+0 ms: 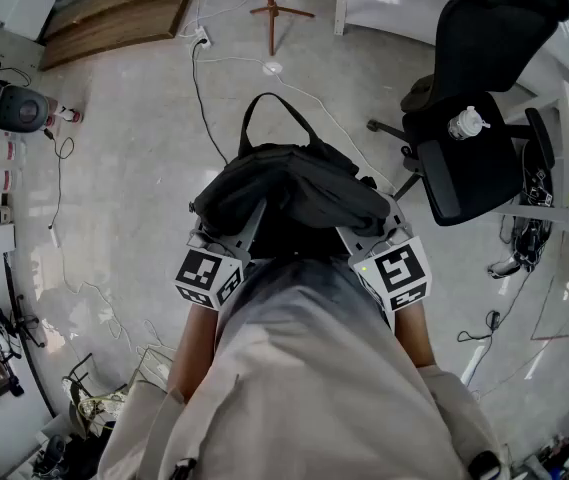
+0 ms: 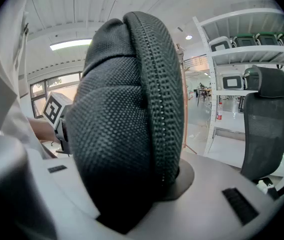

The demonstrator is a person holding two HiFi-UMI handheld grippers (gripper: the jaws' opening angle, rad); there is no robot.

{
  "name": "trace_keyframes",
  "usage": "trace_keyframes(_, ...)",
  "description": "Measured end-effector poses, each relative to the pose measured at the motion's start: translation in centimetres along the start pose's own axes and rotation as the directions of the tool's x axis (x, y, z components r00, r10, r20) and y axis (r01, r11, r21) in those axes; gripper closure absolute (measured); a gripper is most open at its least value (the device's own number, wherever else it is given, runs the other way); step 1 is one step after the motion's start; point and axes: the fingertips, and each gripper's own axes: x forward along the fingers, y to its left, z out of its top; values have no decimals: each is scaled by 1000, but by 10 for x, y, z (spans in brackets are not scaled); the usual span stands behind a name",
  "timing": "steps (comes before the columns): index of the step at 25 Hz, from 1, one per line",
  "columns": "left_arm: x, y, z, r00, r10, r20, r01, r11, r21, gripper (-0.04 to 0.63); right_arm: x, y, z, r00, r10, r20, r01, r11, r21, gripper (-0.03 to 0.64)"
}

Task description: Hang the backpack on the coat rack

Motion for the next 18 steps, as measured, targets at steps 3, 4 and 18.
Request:
trace_keyframes(3, 9, -10, 5, 1000, 11, 17, -11, 1000, 18, 485, -8, -12, 0, 1000, 5, 21, -4, 1000, -17, 494)
trace_keyframes(4, 11, -13, 6, 1000, 10, 18, -11, 1000, 22, 485, -10, -15, 0, 1000, 4, 25, -4, 1000, -19, 495)
trace_keyframes(18, 33, -2, -3, 1000, 5, 30, -4, 999, -40, 482, 5, -33, -3, 999, 10, -48, -12, 999, -48, 475)
